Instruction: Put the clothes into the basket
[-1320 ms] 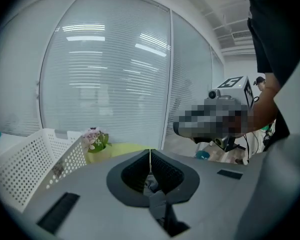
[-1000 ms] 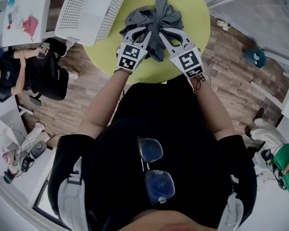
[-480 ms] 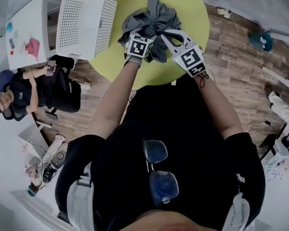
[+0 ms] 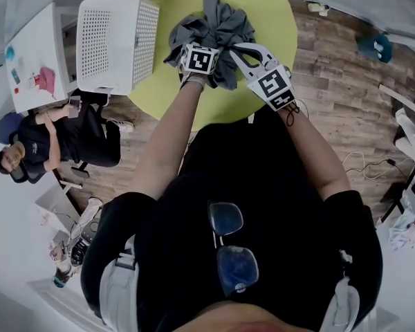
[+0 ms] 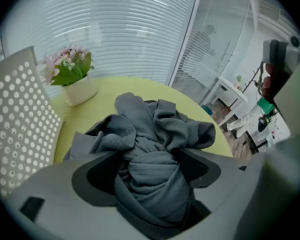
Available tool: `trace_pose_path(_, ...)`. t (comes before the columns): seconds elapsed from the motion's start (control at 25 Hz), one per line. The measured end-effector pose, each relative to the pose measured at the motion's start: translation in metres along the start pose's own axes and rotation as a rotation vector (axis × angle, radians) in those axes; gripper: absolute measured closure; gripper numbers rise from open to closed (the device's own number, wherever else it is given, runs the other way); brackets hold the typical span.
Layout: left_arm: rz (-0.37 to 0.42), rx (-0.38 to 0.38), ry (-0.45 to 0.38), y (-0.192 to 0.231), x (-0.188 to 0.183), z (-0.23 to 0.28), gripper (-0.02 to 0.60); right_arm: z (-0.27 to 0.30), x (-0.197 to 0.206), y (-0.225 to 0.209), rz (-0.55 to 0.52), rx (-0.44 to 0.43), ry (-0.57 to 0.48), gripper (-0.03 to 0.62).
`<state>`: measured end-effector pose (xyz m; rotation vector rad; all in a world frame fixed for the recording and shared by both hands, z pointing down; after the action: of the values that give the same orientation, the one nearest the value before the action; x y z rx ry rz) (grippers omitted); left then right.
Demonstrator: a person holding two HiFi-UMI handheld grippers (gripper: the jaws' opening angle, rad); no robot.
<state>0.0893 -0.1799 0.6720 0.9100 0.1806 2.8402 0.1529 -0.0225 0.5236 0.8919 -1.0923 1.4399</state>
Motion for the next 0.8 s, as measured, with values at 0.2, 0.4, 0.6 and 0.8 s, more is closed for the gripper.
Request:
trace_pose_path(0.2,-0.003,-0.01,0.02,0.003,0.001,0.01,0.171,-0.003,0.004,-0.004,0.013,0.011,0.005,0.563)
trace_pose_path(0.4,0.009,0.009,0.047,0.005,-0.006,0.019,0.155,-0.004,0.006,-0.006,0.022,0.016,0.011,0.563)
trace_pose_path(0.6,-0.002,0.017,0.067,0.007,-0.002,0.029,0.153,-0.007,0.009,-0.007,0.033,0.024,0.021,0.563)
trace_pose_path(0.8,0.017,0.04,0.056,0.008,-0.003,0.029,0.167,-0.009,0.014,-0.006,0.046,0.029,0.029,0.563)
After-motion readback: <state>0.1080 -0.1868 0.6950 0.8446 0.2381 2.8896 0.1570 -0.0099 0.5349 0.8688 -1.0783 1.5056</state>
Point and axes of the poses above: the fingertips, and each gripper's own axes: z forward along the fingers, y to its left, x out of its underside, the point moved 9 cm from there along -z, backward along the fingers, and after that the axes turned 10 degrees about -y, right-handed, at the moved point
